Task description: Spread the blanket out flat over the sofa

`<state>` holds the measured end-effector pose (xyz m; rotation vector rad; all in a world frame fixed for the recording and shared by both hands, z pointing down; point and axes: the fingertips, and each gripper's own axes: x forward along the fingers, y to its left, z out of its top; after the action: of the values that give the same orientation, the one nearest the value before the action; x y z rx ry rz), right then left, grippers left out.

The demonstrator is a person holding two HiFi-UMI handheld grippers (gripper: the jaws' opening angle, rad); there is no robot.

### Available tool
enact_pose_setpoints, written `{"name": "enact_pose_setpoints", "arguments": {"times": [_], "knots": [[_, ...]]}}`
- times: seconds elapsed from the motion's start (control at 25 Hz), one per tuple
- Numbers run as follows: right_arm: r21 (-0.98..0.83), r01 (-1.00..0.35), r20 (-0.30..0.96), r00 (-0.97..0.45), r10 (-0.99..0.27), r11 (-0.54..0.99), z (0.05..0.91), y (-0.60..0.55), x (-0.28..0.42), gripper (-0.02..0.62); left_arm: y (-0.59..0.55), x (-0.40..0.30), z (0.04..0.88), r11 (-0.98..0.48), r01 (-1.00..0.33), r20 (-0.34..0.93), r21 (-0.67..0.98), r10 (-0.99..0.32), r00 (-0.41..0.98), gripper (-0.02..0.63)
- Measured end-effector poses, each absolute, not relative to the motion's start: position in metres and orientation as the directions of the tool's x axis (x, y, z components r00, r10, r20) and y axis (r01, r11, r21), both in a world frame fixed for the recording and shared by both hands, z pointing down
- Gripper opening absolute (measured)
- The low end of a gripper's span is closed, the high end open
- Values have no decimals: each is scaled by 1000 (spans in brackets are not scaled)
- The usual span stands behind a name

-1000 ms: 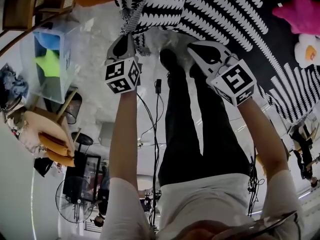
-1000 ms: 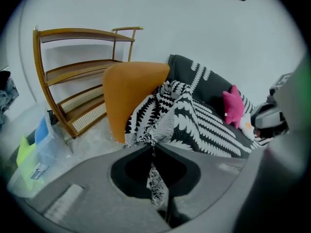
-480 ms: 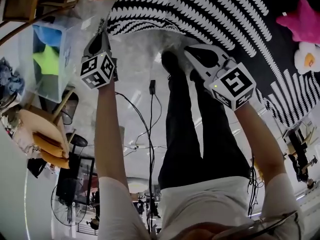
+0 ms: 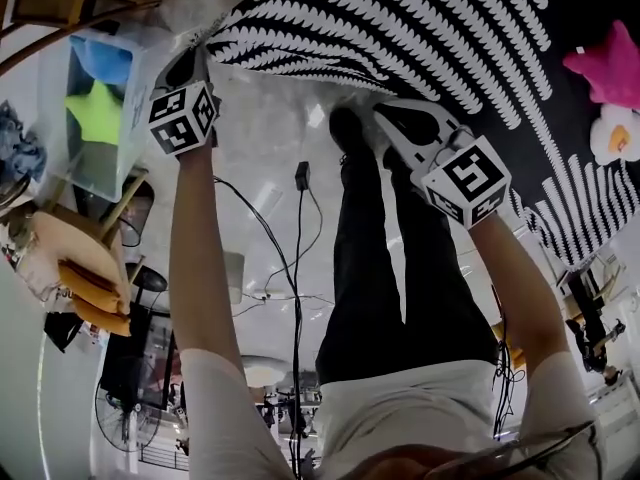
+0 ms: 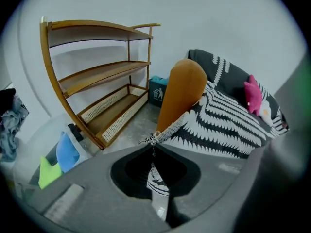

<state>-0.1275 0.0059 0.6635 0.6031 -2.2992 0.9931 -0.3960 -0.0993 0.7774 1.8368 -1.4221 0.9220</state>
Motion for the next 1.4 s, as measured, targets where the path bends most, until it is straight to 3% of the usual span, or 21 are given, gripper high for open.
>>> {"name": "enact_pose_setpoints", "arguments": {"times": [0.4, 0.52, 0.6, 1.04, 1.4], "knots": [[-503, -595, 657, -735, -171, 627, 673, 8, -126, 2, -90, -410, 795, -118, -993, 843, 27, -530, 86, 28], [-500, -599, 658, -732, -175, 625, 672, 7, -120, 2, -86, -409, 795, -69, -995, 841, 69, -532, 96, 166], [-499, -599, 656, -733, -180, 626, 670, 5, -117, 2, -82, -405, 792, -66, -994, 842, 82, -529, 104, 192], [-466, -587, 642, -739, -203, 662, 631, 4, -91, 2, -68, -338, 741, -113, -982, 815, 152, -548, 189, 201], [-413, -602, 633, -729, -259, 684, 542, -4, -51, 2, -69, -278, 623, -145, -965, 743, 219, -617, 261, 198]]}}
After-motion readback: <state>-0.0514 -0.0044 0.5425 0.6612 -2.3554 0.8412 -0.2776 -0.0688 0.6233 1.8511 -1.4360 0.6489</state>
